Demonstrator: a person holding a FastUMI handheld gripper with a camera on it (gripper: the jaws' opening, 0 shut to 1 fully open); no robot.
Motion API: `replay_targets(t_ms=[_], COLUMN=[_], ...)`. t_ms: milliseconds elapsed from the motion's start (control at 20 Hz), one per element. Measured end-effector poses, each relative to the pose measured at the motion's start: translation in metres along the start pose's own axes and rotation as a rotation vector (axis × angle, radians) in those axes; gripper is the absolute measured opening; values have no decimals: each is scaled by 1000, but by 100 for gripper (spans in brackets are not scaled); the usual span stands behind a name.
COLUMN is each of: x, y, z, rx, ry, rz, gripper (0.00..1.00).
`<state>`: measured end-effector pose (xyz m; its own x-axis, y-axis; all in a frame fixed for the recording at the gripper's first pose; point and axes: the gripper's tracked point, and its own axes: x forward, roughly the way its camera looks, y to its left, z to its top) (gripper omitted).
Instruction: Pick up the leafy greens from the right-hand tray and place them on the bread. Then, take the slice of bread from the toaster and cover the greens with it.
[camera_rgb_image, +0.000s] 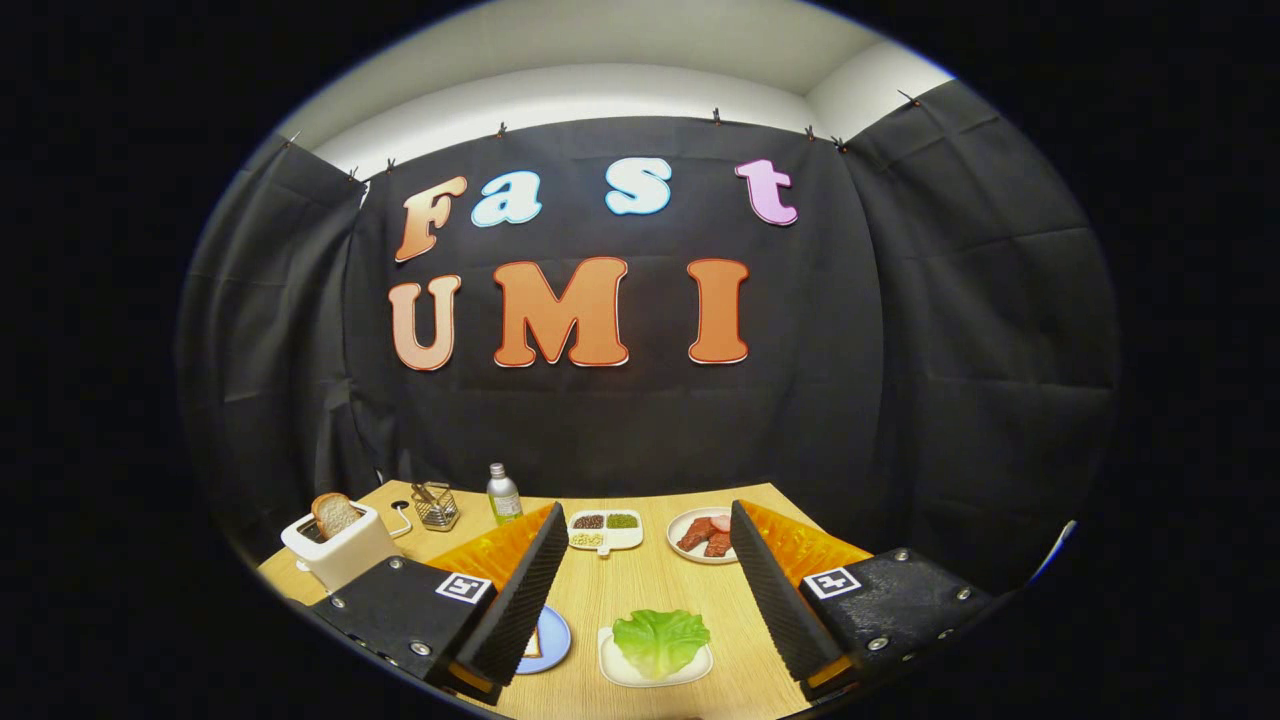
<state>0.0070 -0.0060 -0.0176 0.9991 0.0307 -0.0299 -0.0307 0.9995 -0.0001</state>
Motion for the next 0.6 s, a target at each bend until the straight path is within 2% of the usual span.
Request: replay_targets(t_ms=[600], x=[23], y=[8], z=[-37], rx=[-1], ry=[58], rz=[65], gripper=[98])
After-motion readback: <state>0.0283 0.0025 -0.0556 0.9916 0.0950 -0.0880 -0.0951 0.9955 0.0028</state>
